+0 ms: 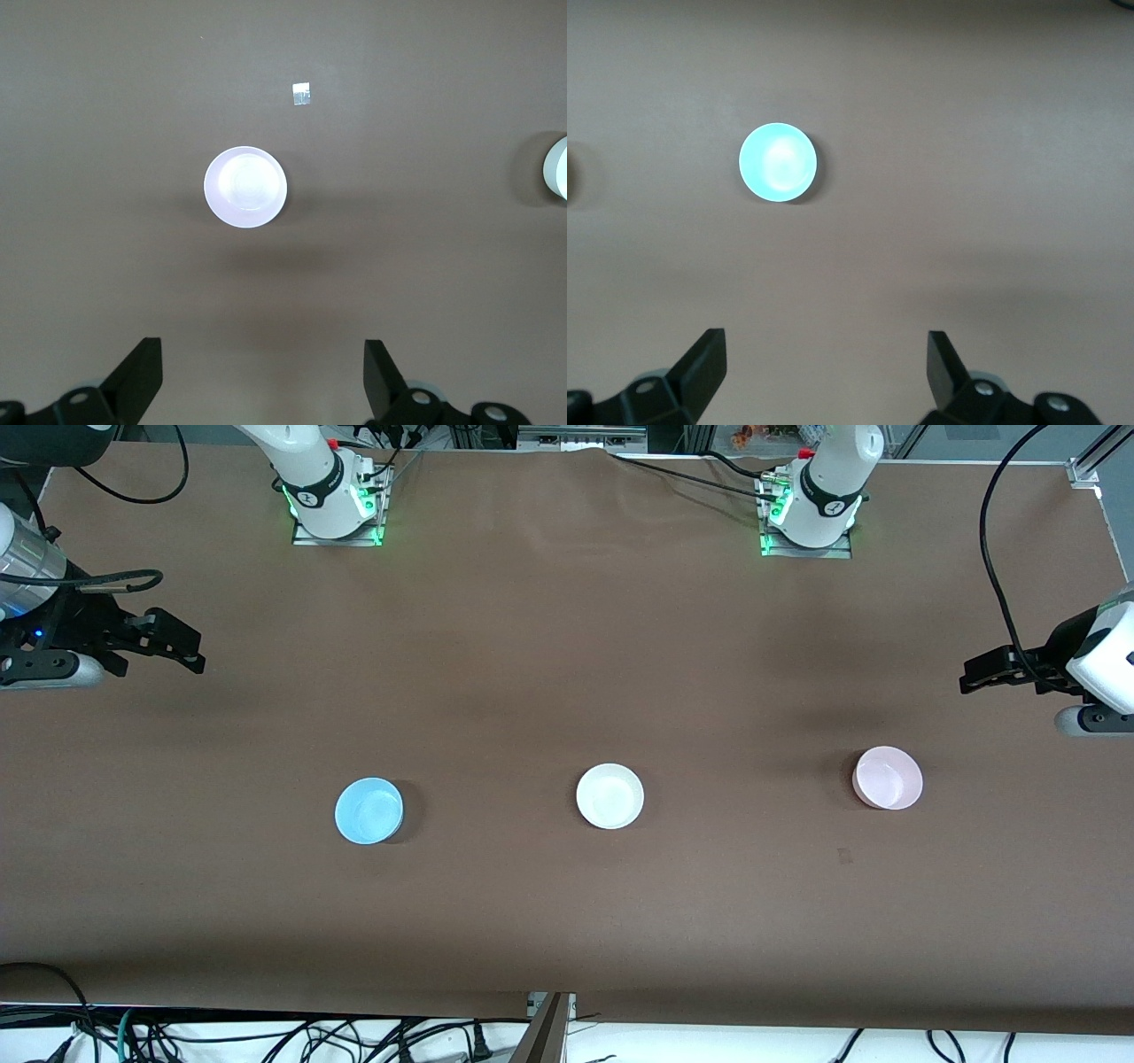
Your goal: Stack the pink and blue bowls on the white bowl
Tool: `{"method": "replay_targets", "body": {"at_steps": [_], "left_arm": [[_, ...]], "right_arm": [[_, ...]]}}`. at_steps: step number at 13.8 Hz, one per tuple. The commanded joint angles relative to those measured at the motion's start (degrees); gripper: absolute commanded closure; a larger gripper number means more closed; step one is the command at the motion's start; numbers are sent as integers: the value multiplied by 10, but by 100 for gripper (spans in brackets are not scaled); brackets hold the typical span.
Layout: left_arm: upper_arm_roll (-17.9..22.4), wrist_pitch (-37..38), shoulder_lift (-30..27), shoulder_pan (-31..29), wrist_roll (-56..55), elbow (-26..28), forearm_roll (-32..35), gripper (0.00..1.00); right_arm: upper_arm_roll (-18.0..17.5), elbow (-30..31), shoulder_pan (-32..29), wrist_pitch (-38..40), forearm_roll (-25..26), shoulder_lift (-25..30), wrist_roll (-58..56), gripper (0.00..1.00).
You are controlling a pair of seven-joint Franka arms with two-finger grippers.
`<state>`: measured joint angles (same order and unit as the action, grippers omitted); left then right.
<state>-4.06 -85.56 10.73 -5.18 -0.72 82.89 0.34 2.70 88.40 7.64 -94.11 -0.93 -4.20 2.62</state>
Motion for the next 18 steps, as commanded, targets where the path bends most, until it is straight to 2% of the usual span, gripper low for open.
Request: {"method": "replay_targets", "body": {"at_steps": [1, 18], "left_arm": [[1, 7, 2, 1, 0, -8, -10, 0], [4, 7, 10, -8, 4, -8, -17, 0]], "right_arm": [[-1, -4, 3, -2, 11, 1, -2, 0], [1, -2, 0, -5, 18, -1, -2, 0]]}}
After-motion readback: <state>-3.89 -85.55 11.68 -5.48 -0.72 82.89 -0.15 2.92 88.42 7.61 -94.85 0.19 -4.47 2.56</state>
